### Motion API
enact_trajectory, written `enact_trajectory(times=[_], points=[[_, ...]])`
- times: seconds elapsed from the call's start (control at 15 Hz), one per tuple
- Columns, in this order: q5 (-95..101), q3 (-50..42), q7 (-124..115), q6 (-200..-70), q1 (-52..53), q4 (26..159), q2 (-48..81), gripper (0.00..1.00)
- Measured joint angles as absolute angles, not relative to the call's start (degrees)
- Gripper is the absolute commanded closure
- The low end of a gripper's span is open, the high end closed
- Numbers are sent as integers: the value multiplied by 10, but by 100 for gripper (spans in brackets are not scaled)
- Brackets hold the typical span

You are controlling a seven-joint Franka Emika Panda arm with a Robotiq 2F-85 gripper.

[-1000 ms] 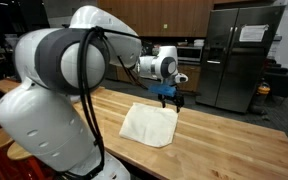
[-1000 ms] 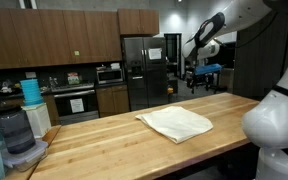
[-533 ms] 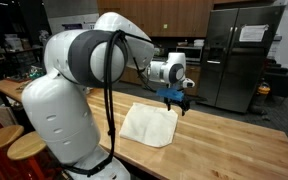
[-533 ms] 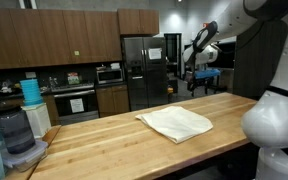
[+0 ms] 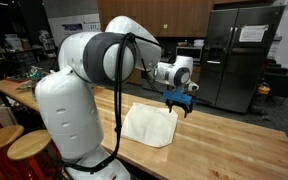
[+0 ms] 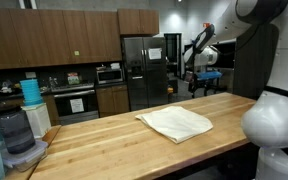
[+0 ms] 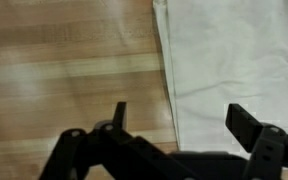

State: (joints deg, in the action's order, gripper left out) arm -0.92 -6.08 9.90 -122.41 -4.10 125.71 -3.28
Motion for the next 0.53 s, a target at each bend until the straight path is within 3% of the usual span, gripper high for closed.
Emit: enact_trajectory(times=[0.53], points=[[17,-62,184,-1224,-42,1235,0,0]])
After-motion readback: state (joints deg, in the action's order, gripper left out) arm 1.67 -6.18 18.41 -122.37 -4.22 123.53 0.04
